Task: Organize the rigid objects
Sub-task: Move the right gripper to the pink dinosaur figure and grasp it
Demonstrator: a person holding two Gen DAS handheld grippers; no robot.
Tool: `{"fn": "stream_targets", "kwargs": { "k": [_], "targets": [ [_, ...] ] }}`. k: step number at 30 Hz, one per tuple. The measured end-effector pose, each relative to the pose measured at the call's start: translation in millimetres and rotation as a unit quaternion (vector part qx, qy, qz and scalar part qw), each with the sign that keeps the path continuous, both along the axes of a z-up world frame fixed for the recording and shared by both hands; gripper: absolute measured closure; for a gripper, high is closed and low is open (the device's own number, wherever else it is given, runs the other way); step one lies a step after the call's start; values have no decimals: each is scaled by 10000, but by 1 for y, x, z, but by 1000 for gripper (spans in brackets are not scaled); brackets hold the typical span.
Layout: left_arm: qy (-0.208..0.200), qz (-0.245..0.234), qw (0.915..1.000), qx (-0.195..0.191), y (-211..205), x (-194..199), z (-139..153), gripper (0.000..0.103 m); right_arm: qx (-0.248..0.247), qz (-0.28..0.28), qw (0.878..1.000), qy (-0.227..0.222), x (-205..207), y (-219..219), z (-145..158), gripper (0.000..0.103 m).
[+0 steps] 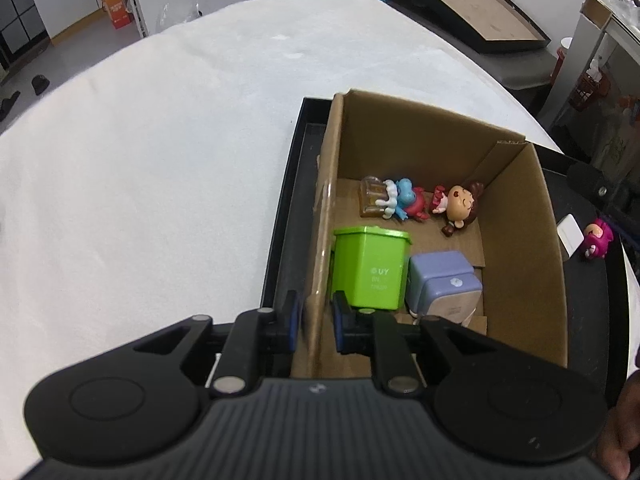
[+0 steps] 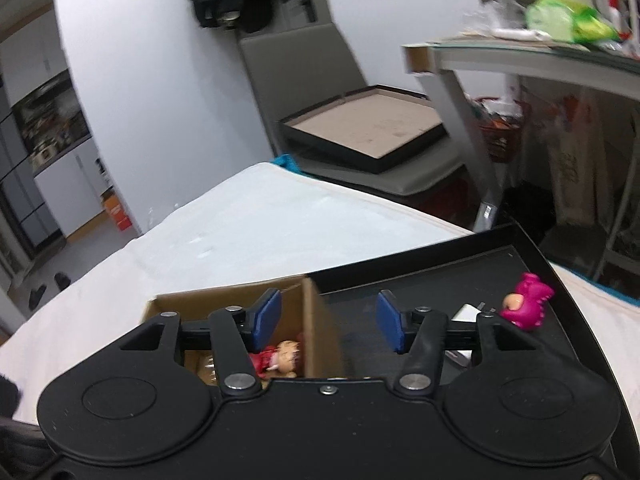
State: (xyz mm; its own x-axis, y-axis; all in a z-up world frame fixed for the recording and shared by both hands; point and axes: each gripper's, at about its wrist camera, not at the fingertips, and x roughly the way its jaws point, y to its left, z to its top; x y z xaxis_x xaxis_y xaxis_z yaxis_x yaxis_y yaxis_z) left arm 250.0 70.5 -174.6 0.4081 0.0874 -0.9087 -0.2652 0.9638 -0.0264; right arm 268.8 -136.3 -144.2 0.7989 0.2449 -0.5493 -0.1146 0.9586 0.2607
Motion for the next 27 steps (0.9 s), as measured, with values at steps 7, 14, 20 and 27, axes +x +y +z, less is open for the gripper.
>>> {"fn": "stream_targets", "kwargs": {
  "k": [7, 14, 20, 27],
  "targets": [
    [20, 32, 9994, 339, -10, 6, 8, 60, 255, -396, 9983, 343, 11, -25, -16, 42],
    [-6, 113, 9976, 682, -24, 12, 18, 38, 293, -708, 9951, 619, 17, -48, -31, 37],
    [-59, 86, 9939, 1096, -40, 16, 26, 31, 315, -956, 9912, 863, 22, -64, -49, 37],
    [-20, -1, 9895, 1444, -58, 24, 30, 30, 451, -1382, 9837, 1063, 36, -83, -72, 37]
  ]
}}
